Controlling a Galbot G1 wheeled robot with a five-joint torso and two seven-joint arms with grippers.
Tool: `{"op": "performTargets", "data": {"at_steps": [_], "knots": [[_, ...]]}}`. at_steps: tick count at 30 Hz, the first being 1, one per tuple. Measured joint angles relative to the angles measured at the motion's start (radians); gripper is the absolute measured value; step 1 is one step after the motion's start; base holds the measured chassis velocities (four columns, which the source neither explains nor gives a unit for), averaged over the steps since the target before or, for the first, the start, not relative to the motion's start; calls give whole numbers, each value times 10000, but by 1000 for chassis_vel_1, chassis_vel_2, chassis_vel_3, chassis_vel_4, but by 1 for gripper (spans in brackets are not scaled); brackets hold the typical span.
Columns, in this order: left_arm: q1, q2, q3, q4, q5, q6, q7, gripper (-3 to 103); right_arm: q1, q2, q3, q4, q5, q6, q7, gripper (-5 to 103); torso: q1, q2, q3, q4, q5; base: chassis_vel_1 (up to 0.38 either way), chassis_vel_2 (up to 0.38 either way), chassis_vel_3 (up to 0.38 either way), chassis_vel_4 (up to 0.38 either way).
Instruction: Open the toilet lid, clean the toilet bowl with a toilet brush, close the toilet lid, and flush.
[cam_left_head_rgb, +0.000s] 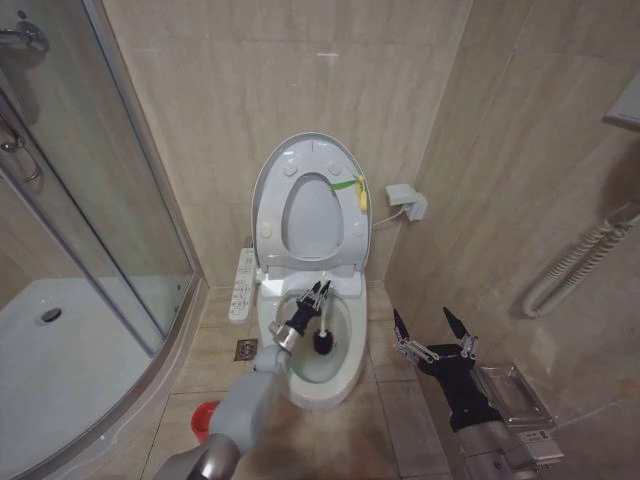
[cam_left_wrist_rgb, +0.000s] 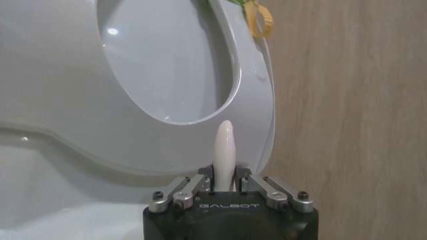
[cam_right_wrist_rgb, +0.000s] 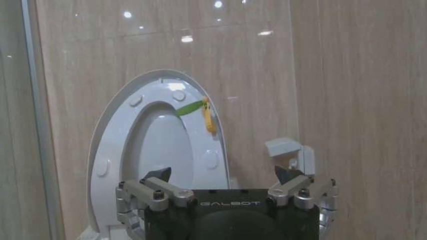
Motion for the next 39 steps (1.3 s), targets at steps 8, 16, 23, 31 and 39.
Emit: {"op": "performTargets", "data": {"at_steps": [8,16,23,31,39], "knots": [[185,381,77,-835,-96,201,-305,20,0,0,1,0,0,0,1,100,0,0,0,-7,-1,0,0,0,0],[510,892,163,-1420,-914,673,-433,20,0,0,0,0,-1,0,1,100,0,0,0,-3,-1,0,0,0,0],[609,875,129,-1161,-477,879,-429,20,0,0,1,0,0,0,1,100,0,0,0,-5,0,0,0,0,0],[392,570,255,-940,-810,1811,-843,20,0,0,0,0,0,0,1,100,-1,1,-1,-7,2,0,0,0,0],[377,608,340,-1016,-1420,1934,-1191,20,0,0,0,0,0,0,0,100,0,0,0,1,3,0,0,0,0]]}}
